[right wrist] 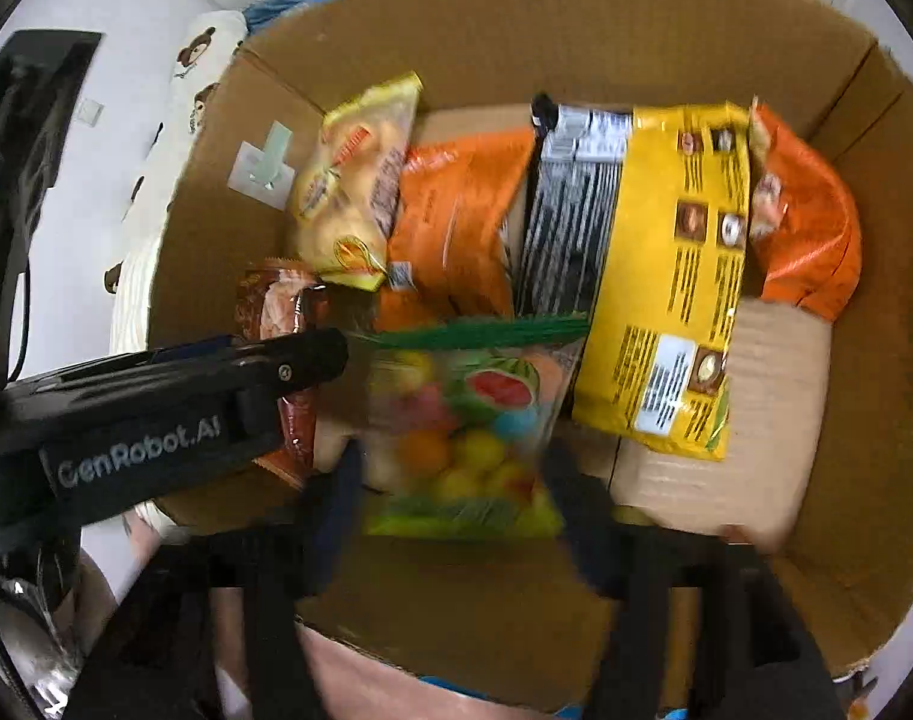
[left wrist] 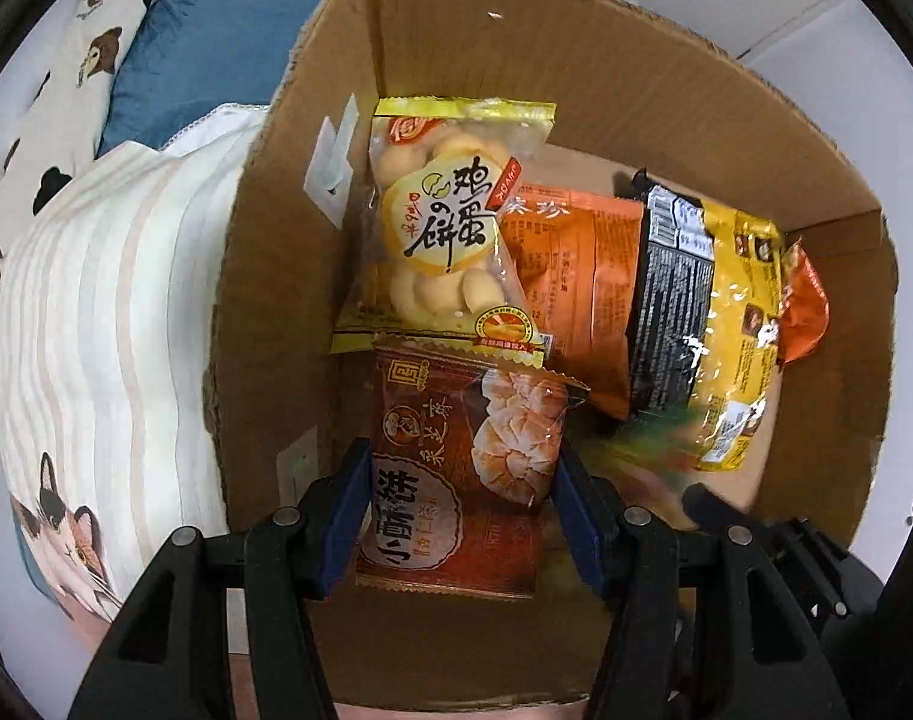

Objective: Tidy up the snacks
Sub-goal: 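Carry both packs into the box, release them, and withdraw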

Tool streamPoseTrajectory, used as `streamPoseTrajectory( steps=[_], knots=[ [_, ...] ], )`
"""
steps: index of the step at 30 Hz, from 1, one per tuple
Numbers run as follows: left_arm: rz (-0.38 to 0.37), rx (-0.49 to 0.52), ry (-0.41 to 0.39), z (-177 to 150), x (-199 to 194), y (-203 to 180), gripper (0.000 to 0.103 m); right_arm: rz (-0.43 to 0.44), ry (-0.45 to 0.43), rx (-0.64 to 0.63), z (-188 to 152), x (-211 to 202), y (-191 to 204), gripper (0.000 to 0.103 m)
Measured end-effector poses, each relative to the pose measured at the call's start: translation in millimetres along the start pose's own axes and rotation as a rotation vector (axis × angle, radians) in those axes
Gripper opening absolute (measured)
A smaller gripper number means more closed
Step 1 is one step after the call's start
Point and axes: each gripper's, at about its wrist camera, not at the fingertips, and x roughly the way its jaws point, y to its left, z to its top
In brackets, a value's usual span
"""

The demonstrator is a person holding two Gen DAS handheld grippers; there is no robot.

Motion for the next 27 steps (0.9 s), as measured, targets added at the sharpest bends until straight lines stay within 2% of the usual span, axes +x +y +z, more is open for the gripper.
streamPoseTrajectory(
  steps=[1,2,6,14,20,24,27],
  knots=[
    [0.005,0.001,0.001,-2,1,0,0.059,-0.004,0.003,-0.001,0,1,0,0.093],
    [0.003,0.003,-0.003,-3,1,0,0.060,-0.013,0.006,-0.001,0,2,-1,0.093],
    [-0.006,0.003,-0.024,-7,-3,-1,0.093,-0.031,-0.004,0.005,-4,-5,-2,0.093],
    [-0.014,0.004,-0.061,-21,-24,-6,0.094,-0.062,-0.055,0.035,-16,-32,-14,0.098],
    [0.025,0.037,-0.213,-44,-59,-10,0.094,-0.127,-0.146,0.051,-31,-65,-24,0.098],
    [0.015,0.038,-0.311,-64,-81,-7,0.094,-0.167,-0.206,0.074,-49,-88,-34,0.098],
    [0.051,0.059,-0.388,-81,-93,-8,0.094,-0.186,-0.242,0.075,-61,-101,-36,0.098]
  ],
)
